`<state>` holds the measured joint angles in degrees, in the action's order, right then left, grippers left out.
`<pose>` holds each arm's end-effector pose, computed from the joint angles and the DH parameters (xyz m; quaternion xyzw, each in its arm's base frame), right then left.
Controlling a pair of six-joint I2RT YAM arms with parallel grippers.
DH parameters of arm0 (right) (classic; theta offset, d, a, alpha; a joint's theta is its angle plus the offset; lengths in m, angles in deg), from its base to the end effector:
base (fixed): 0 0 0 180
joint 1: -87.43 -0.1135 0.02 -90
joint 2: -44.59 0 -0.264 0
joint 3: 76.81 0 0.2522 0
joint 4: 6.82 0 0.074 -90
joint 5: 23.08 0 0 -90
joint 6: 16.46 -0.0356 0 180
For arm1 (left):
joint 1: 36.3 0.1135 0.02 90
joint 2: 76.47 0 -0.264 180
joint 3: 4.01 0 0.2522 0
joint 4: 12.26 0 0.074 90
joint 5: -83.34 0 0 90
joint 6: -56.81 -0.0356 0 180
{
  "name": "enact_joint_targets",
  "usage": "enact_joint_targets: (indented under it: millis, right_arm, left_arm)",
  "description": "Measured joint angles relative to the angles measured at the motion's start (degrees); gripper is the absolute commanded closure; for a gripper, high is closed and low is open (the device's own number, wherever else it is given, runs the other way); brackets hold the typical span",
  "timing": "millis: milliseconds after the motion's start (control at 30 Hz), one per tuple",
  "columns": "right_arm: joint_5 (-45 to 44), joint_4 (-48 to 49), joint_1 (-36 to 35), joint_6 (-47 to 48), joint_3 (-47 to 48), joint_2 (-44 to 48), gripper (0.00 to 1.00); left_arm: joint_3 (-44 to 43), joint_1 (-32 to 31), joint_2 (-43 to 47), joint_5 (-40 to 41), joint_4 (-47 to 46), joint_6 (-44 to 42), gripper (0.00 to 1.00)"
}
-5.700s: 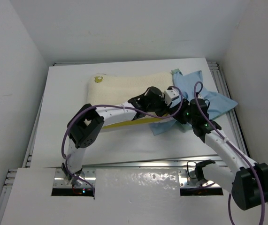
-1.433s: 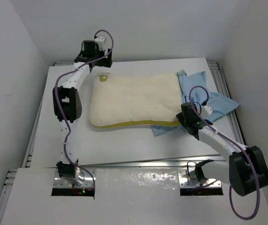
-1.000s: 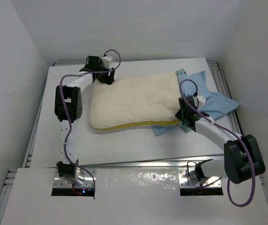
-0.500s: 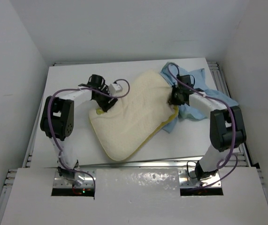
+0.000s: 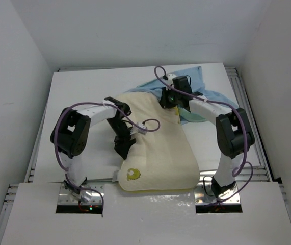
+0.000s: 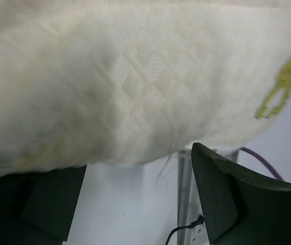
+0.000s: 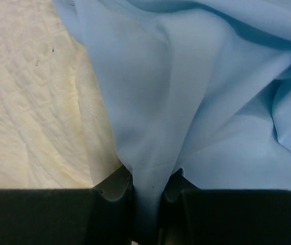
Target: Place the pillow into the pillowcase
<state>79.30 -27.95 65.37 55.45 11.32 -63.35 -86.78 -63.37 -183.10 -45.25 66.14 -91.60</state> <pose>0.3871 0.1651 0.2079 -0.0761 0.9023 0.2338 0.3540 0.2611 -0.1584 0.1649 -0.6110 -0.7132 0.3436 0.0083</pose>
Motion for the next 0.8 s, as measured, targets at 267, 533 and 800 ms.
enact_joint_targets:
  millis: [267, 533, 800]
  right_arm:
    - [3.6, -0.4, 1.0, 6.6, -13.0, 8.9, 1.0]
    - [6.7, -6.8, 0.9, 12.4, -15.1, 10.2, 0.97]
    - [6.5, -6.9, 1.0, 9.4, -14.8, 11.4, 0.5]
  left_arm:
    - [-23.2, 8.3, 0.1, -13.6, 10.5, -9.3, 0.1]
    - [-28.1, 8.8, 2.5, -13.2, -13.1, 8.6, 0.27]
    - [-22.3, -4.2, -4.2, 2.1, -36.8, 20.3, 0.38]
